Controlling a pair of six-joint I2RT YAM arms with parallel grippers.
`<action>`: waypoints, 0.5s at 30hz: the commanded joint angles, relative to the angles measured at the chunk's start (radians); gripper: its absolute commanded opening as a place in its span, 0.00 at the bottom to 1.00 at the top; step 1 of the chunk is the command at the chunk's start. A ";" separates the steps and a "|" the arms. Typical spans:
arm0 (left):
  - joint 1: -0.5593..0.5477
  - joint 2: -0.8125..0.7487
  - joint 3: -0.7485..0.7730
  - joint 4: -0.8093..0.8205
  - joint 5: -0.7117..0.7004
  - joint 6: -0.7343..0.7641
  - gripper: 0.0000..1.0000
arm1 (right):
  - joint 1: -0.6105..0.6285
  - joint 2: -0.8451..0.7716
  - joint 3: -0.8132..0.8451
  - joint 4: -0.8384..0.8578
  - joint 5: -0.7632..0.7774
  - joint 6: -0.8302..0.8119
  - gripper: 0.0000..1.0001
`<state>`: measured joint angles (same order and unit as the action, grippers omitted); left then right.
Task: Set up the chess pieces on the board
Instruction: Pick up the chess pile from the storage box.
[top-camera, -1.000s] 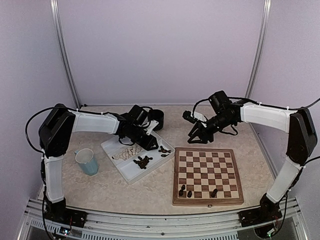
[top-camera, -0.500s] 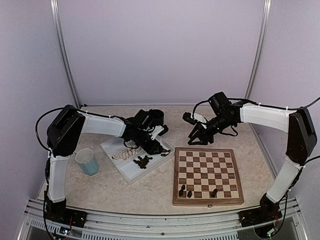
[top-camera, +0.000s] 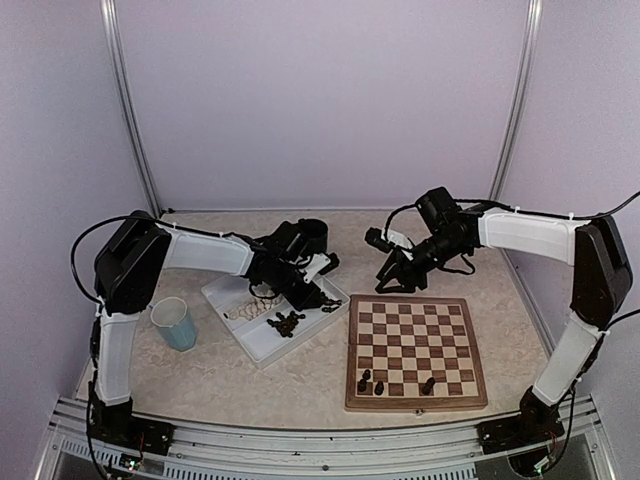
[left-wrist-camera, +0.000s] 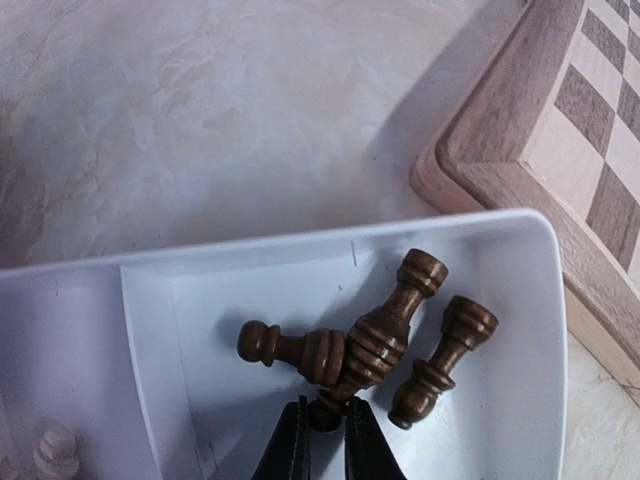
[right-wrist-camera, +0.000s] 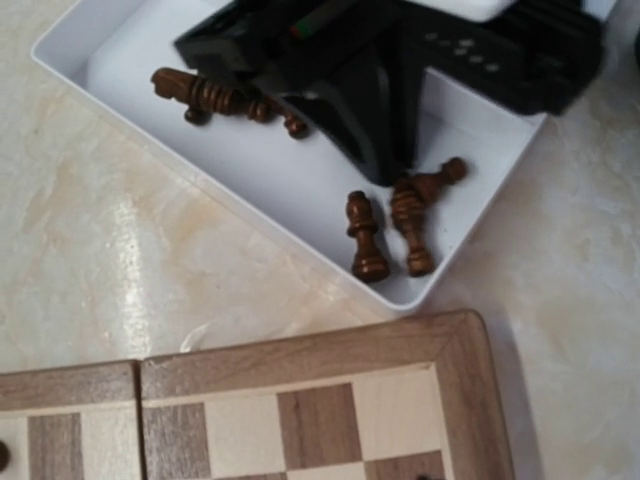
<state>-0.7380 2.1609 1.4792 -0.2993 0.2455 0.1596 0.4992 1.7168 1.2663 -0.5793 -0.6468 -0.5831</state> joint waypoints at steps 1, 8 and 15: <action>-0.015 -0.111 -0.061 -0.061 -0.012 -0.001 0.04 | 0.004 -0.005 0.004 -0.011 -0.040 -0.004 0.40; -0.016 -0.280 -0.140 -0.013 0.046 -0.059 0.04 | 0.006 0.003 0.028 -0.007 -0.089 0.016 0.41; -0.006 -0.360 -0.212 0.132 0.053 -0.200 0.04 | 0.006 0.055 0.115 0.045 -0.196 0.221 0.46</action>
<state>-0.7483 1.8359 1.3151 -0.2794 0.2733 0.0658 0.4995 1.7325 1.3128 -0.5762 -0.7471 -0.5026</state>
